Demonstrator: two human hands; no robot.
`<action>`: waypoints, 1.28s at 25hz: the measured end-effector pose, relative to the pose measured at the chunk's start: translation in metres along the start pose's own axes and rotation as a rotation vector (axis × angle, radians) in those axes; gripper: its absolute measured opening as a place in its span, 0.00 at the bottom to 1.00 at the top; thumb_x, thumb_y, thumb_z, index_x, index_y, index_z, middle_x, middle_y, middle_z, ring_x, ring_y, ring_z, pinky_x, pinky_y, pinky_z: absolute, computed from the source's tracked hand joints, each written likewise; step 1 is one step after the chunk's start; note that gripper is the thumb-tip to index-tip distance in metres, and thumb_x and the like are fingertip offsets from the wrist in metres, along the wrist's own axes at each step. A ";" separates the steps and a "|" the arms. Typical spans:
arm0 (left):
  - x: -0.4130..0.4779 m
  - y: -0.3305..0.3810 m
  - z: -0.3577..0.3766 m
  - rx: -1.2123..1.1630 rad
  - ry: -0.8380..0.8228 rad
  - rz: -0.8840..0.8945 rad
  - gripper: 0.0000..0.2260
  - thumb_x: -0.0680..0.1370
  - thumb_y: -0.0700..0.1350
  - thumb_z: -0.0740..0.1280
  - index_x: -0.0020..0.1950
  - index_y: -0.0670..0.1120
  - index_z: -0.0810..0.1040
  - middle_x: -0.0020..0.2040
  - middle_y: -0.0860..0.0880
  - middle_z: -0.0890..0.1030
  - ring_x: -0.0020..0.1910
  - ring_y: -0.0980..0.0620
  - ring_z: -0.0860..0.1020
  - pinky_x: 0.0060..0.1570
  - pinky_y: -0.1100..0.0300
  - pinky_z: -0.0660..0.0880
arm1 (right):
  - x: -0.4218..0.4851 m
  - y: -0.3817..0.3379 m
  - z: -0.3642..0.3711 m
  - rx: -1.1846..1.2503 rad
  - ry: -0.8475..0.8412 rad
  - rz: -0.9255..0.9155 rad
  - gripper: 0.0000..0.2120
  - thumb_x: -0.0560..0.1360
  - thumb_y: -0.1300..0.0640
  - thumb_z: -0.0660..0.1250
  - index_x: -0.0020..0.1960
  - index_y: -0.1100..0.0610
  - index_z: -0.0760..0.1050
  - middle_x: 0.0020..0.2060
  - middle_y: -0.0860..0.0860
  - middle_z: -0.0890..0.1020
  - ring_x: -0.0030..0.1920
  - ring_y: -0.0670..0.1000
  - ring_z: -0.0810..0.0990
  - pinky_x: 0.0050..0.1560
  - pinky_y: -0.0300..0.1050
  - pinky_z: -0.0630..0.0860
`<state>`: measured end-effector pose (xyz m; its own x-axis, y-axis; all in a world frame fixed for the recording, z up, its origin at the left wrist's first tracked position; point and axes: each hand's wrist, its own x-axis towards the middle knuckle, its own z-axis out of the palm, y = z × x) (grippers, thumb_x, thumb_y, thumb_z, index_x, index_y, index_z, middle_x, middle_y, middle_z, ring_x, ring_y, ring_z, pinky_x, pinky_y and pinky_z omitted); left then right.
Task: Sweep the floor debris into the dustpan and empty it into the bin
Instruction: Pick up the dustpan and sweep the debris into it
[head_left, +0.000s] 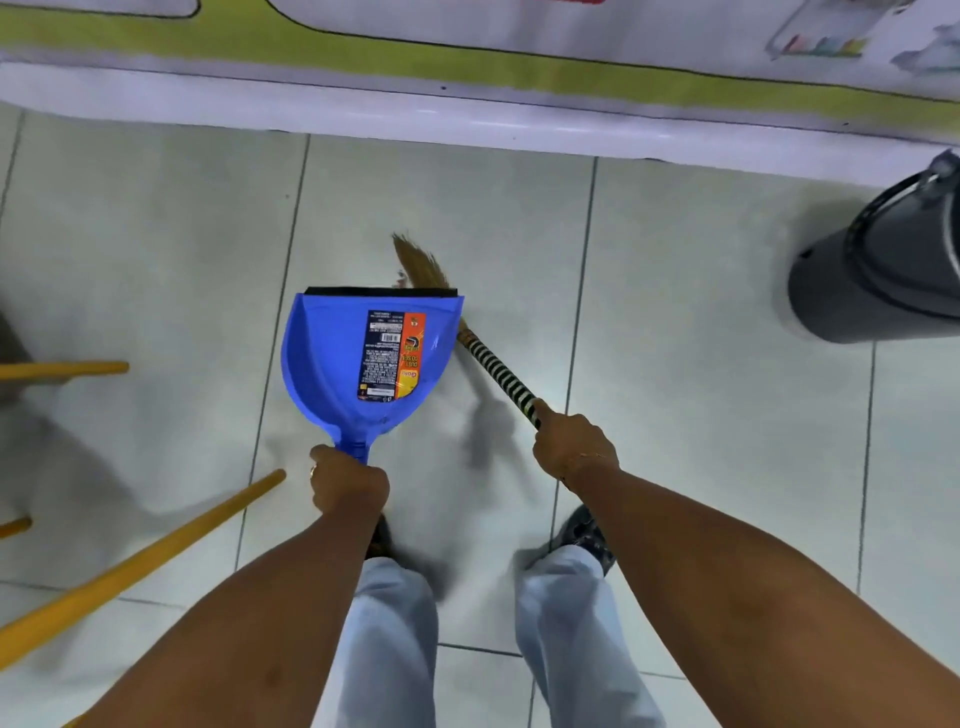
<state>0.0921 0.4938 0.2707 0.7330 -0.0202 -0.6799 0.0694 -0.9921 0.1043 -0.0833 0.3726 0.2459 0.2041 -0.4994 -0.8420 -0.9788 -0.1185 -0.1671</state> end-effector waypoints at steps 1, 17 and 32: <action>0.006 -0.010 -0.010 0.001 -0.007 -0.006 0.20 0.72 0.31 0.64 0.62 0.35 0.63 0.59 0.33 0.73 0.56 0.33 0.75 0.56 0.43 0.74 | -0.008 -0.005 0.007 0.009 0.007 0.014 0.25 0.78 0.54 0.53 0.74 0.42 0.56 0.54 0.57 0.78 0.54 0.60 0.78 0.50 0.50 0.74; 0.191 -0.064 0.005 0.260 -0.080 0.136 0.16 0.73 0.30 0.62 0.60 0.36 0.65 0.55 0.34 0.75 0.55 0.36 0.74 0.47 0.50 0.68 | 0.117 -0.075 0.098 0.439 0.243 0.229 0.25 0.77 0.60 0.60 0.73 0.57 0.59 0.59 0.61 0.76 0.57 0.63 0.77 0.53 0.50 0.72; 0.267 -0.059 0.040 0.225 0.001 0.242 0.26 0.73 0.46 0.68 0.67 0.39 0.63 0.57 0.34 0.76 0.56 0.32 0.75 0.57 0.40 0.73 | 0.193 -0.104 0.103 0.259 0.319 0.194 0.24 0.79 0.51 0.58 0.73 0.51 0.58 0.54 0.59 0.78 0.52 0.61 0.79 0.45 0.51 0.74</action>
<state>0.2570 0.5420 0.0543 0.7108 -0.2586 -0.6541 -0.2579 -0.9610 0.0997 0.0565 0.3769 0.0484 -0.0284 -0.7354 -0.6770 -0.9630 0.2017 -0.1788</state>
